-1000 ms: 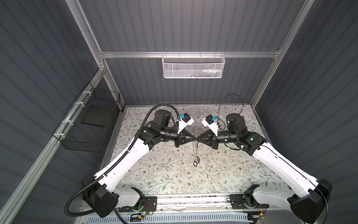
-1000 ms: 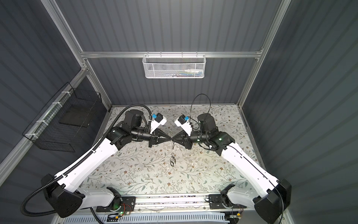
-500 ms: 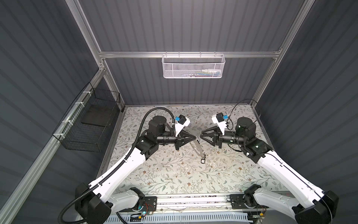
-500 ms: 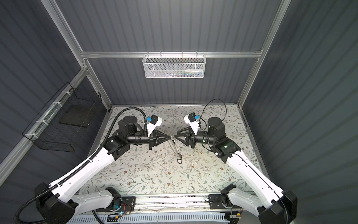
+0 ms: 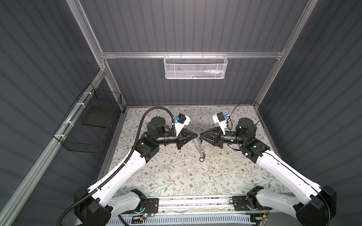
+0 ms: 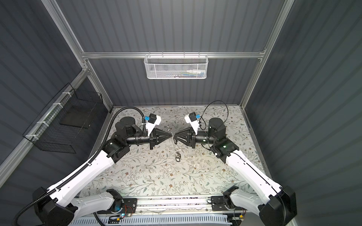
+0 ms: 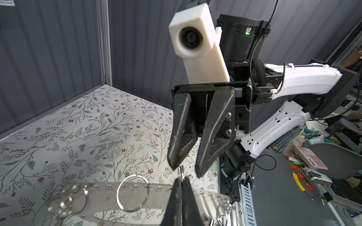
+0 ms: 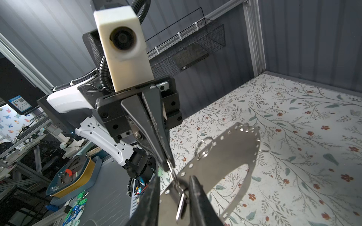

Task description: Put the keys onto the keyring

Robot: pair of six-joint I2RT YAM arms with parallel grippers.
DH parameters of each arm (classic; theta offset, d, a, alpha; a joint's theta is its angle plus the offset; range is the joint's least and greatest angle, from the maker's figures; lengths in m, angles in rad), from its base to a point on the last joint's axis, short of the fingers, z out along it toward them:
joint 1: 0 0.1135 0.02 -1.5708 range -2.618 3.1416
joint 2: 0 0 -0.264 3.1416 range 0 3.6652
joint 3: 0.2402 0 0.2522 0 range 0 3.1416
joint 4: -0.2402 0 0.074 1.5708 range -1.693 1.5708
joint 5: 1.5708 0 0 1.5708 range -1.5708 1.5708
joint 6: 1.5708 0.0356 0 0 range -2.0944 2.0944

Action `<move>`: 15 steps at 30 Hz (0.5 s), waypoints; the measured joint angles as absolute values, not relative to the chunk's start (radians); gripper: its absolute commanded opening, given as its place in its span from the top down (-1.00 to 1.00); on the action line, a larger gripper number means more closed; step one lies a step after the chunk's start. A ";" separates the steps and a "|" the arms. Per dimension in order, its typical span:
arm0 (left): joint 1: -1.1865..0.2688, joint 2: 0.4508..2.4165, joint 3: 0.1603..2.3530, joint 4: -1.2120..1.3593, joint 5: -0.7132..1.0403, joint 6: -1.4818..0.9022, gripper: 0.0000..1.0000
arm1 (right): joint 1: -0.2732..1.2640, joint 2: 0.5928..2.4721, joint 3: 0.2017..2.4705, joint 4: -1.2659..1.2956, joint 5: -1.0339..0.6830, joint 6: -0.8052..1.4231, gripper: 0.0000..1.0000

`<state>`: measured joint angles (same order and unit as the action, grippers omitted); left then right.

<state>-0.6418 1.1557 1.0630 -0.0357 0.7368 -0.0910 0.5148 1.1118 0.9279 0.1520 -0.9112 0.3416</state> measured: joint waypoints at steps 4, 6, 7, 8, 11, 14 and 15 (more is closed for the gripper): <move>-0.642 1.156 1.063 -0.036 0.741 -0.091 1.00 | 0.515 1.112 0.928 0.154 -0.916 0.338 0.70; -0.642 1.156 1.063 -0.036 0.744 -0.091 1.00 | 0.517 1.120 0.929 0.155 -0.918 0.336 0.69; -0.642 1.156 1.063 -0.036 0.744 -0.092 1.00 | 0.518 1.126 0.929 0.155 -0.917 0.335 0.67; -0.642 1.156 1.063 -0.036 0.744 -0.092 1.00 | 0.520 1.134 0.929 0.151 -0.917 0.332 0.67; -0.641 1.157 1.063 -0.037 0.744 -0.095 1.00 | 0.525 1.148 0.929 0.142 -0.917 0.324 0.74; -0.642 1.163 1.063 -0.037 0.744 -0.099 1.00 | 0.530 1.147 0.929 0.140 -0.916 0.311 0.85; -0.642 1.164 1.063 -0.037 0.744 -0.099 1.00 | 0.530 1.147 0.929 0.139 -0.916 0.309 0.87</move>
<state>-0.6418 1.1637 1.0630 -0.0372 0.7444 -0.0990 0.5301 1.1465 0.9295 0.1394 -0.9157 0.3088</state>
